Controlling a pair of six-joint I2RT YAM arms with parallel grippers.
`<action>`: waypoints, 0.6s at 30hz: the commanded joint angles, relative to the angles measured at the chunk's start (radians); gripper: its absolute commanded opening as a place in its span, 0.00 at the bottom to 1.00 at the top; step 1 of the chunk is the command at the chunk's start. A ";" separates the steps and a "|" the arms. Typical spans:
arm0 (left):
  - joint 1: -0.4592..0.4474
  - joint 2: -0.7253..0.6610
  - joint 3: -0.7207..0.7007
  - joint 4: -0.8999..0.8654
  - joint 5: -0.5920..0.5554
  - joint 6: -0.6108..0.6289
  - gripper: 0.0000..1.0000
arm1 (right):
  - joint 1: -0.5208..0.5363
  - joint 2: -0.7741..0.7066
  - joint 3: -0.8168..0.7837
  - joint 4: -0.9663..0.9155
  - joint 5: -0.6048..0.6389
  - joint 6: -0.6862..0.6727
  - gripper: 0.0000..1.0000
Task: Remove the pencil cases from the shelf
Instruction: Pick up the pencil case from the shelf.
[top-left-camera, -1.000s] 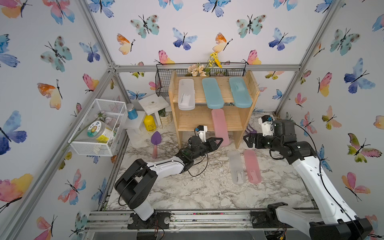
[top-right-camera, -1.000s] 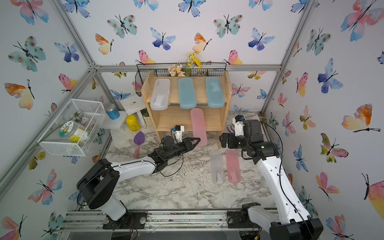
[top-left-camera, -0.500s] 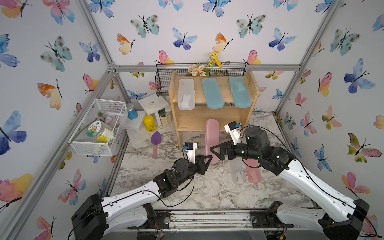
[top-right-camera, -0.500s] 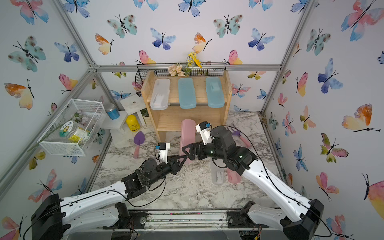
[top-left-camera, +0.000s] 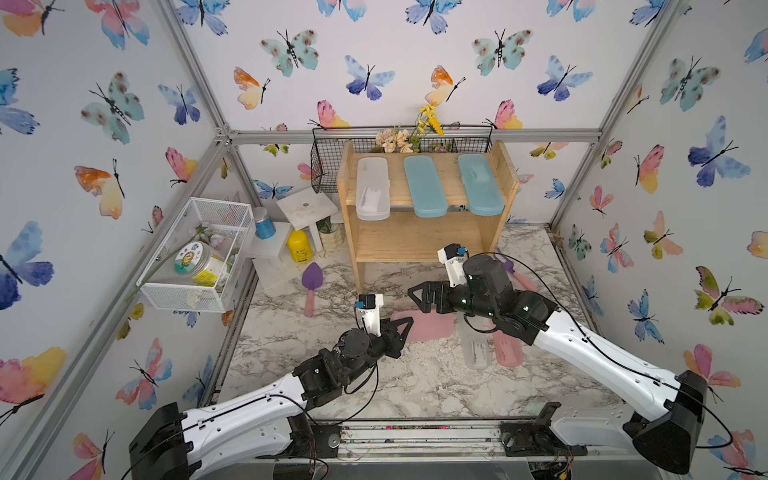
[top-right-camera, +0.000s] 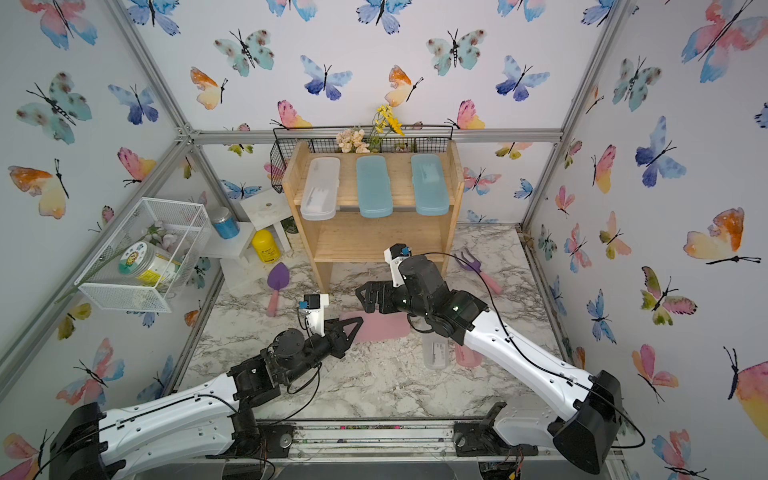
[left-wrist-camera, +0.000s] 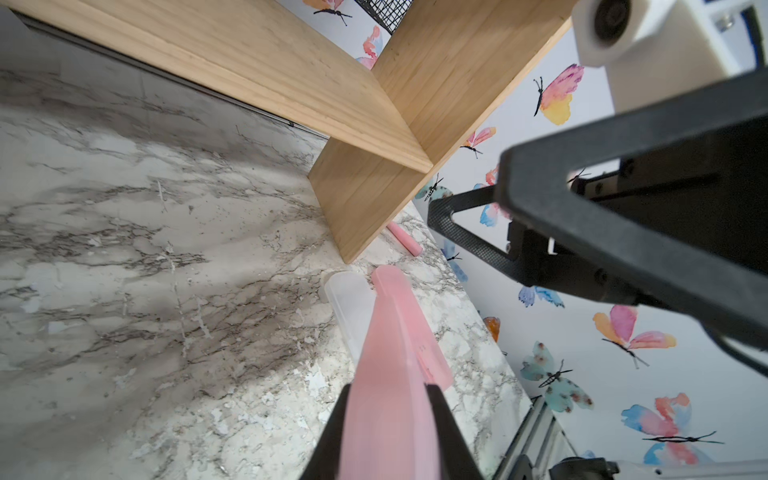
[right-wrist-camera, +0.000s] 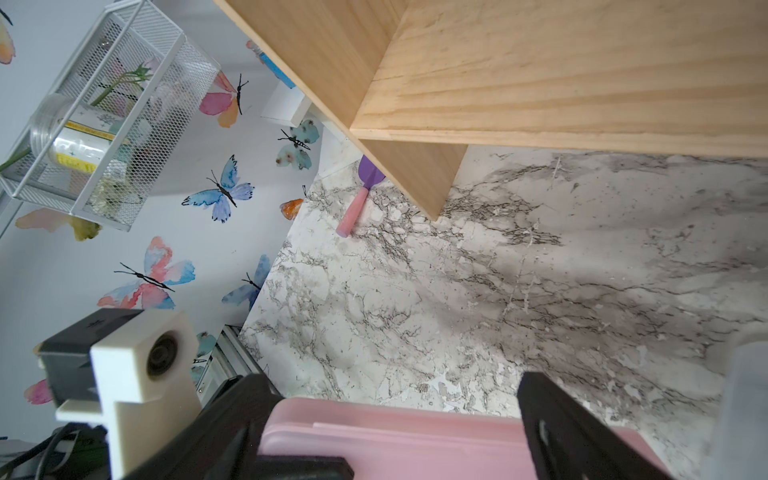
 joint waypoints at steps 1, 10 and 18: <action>-0.004 -0.032 0.011 -0.032 -0.070 0.010 0.16 | 0.006 -0.057 -0.034 -0.021 0.043 -0.049 0.99; 0.050 -0.099 0.089 -0.249 0.017 -0.054 0.04 | 0.006 -0.184 -0.117 -0.216 0.065 -0.453 0.99; 0.252 -0.110 0.269 -0.549 0.424 -0.002 0.02 | 0.123 -0.134 -0.127 -0.126 -0.018 -0.589 0.99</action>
